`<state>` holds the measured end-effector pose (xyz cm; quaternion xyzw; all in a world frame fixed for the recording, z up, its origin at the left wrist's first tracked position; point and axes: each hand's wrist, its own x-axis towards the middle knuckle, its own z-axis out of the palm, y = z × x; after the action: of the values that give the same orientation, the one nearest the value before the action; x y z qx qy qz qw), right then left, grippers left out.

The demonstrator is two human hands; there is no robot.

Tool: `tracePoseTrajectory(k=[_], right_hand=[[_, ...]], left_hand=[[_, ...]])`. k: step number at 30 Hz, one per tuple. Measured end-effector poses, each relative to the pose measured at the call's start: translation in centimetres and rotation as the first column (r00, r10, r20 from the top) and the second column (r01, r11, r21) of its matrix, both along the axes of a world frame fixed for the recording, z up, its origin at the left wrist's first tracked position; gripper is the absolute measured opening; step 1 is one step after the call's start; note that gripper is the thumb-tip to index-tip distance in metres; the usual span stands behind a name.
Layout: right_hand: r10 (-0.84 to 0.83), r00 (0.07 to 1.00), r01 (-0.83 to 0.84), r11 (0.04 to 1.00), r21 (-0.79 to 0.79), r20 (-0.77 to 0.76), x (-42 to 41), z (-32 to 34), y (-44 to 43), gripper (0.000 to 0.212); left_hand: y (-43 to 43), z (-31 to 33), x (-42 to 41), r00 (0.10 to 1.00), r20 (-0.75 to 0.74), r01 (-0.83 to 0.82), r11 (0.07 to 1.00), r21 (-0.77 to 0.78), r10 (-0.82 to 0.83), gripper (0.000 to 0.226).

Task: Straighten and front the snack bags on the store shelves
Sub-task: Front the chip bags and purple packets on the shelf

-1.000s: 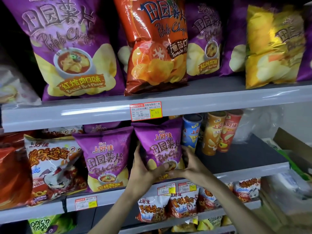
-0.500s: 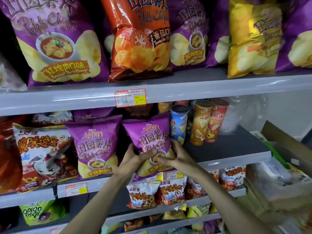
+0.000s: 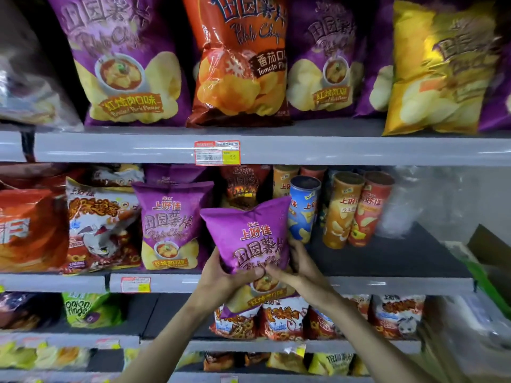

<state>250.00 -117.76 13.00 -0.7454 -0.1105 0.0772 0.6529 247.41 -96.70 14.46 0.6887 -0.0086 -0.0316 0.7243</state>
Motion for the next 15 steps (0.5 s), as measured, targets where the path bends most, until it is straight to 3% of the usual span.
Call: tracePoseTrajectory(k=[5,9,15], right_hand=[[0.025,0.995,-0.023,1.000,-0.014,0.101,-1.3,1.1,-0.8,0.089],[0.057,0.979,-0.052,0.998,-0.030,0.195,-2.1,4.1,-1.8,0.082],[0.047,0.942,-0.038,0.999,-0.031,0.332,-4.7,8.2,-3.3,0.087]], left_hand=[[0.1,1.1,-1.9,0.997,0.064,-0.048,0.998,0.044,0.045,0.065],[-0.1,3.9,-2.7,0.989,0.143,-0.037,0.993,0.113,0.021,0.065],[-1.3,8.1,-4.2,0.958,0.286,-0.034,0.978,0.206,-0.027,0.067]])
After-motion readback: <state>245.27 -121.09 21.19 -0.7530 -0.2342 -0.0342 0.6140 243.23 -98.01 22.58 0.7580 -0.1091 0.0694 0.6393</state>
